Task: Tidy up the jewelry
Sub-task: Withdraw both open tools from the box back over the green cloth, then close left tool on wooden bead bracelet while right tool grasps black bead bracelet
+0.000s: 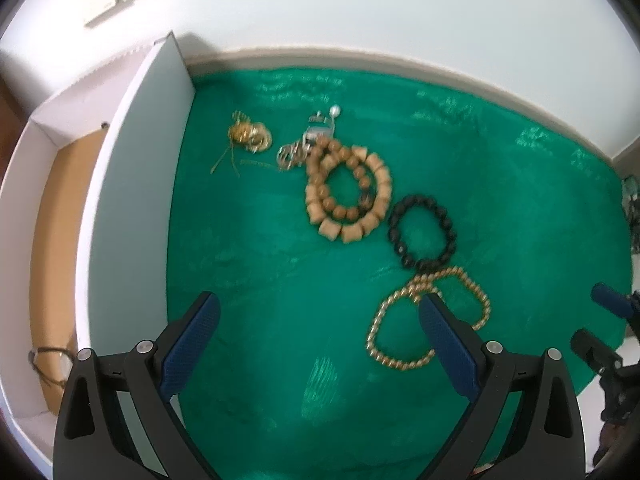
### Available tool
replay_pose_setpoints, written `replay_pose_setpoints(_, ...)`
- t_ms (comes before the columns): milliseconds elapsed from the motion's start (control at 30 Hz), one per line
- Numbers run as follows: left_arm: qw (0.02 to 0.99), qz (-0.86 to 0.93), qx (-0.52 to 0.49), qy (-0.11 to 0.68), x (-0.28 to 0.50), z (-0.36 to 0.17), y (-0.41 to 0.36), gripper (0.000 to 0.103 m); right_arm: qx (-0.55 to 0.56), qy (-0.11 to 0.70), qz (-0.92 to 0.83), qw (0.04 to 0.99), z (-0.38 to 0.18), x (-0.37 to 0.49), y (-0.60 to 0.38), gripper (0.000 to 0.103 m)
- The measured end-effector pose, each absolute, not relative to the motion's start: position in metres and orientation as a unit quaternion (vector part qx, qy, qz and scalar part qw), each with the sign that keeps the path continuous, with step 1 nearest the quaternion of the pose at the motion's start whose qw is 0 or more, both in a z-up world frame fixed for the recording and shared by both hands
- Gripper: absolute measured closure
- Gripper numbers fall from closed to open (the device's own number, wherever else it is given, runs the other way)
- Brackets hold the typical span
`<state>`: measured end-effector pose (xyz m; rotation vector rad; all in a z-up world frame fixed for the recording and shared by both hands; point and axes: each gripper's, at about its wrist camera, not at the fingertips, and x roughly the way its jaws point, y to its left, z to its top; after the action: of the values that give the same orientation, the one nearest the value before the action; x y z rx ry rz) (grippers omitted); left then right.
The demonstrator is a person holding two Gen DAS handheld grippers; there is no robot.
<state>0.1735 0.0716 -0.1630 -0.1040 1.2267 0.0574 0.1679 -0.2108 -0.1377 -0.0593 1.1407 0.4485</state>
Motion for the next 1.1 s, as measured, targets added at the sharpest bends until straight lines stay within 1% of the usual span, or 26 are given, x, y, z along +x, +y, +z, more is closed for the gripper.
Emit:
replay_pose_setpoints(167,0.836,0.013,-0.078,0.543,0.19,-0.156,0.086,0.003,-0.025,0.532,0.214,0.819,-0.136,0.169,-0.209,0.018)
replay_pose_setpoints(300,0.838,0.013,-0.093,0.538,0.209,-0.166,0.098,0.004,-0.021,0.542,0.21,0.813,-0.144,0.17,-0.213,0.018)
replay_pose_setpoints(400,0.836,0.023,-0.08,0.543,0.228,-0.179,0.098,0.006,-0.018,0.554,0.208,0.806,-0.153,0.169,-0.214,0.018)
replay_pose_setpoints(433,0.833,0.03,-0.076,0.547,0.238,-0.186,0.098,0.012,-0.018,0.555,0.208,0.805,-0.154,0.169,-0.214,0.018)
replay_pose_setpoints(467,0.83,0.031,-0.076,0.552,0.247,-0.192,0.097,0.02,-0.018,0.557,0.208,0.804,-0.155,0.169,-0.214,0.018)
replay_pose_setpoints(500,0.824,0.03,-0.074,0.561,0.256,-0.2,0.095,0.023,-0.018,0.558,0.209,0.803,-0.156,0.168,-0.213,0.018)
replay_pose_setpoints(567,0.816,0.033,-0.065,0.573,0.27,-0.213,0.092,0.036,-0.017,0.558,0.21,0.802,-0.156,0.168,-0.212,0.018)
replay_pose_setpoints(600,0.812,0.036,-0.059,0.58,0.279,-0.221,0.09,0.039,-0.018,0.558,0.21,0.802,-0.156,0.169,-0.211,0.018)
replay_pose_setpoints(633,0.808,0.038,-0.057,0.585,0.284,-0.227,0.09,0.045,-0.018,0.558,0.21,0.803,-0.156,0.169,-0.211,0.018)
replay_pose_setpoints(667,0.806,0.038,-0.057,0.588,0.287,-0.23,0.09,0.055,-0.018,0.557,0.21,0.803,-0.156,0.169,-0.211,0.018)
replay_pose_setpoints(700,0.803,0.035,-0.06,0.592,0.29,-0.235,0.089,0.062,-0.017,0.556,0.209,0.804,-0.156,0.169,-0.211,0.018)
replay_pose_setpoints(733,0.801,0.029,-0.064,0.594,0.292,-0.238,0.089,0.075,-0.017,0.557,0.208,0.804,-0.156,0.17,-0.212,0.018)
replay_pose_setpoints(767,0.801,0.018,-0.07,0.594,0.294,-0.24,0.088,0.086,-0.016,0.558,0.206,0.803,-0.157,0.17,-0.212,0.018)
replay_pose_setpoints(900,0.809,0.016,-0.054,0.585,0.293,-0.238,0.081,0.088,-0.014,0.567,0.198,0.799,-0.162,0.171,-0.216,0.018)
replay_pose_setpoints(1100,0.813,0.016,-0.07,0.578,0.286,-0.219,0.082,0.088,-0.013,0.558,0.197,0.806,-0.155,0.173,-0.219,0.018)
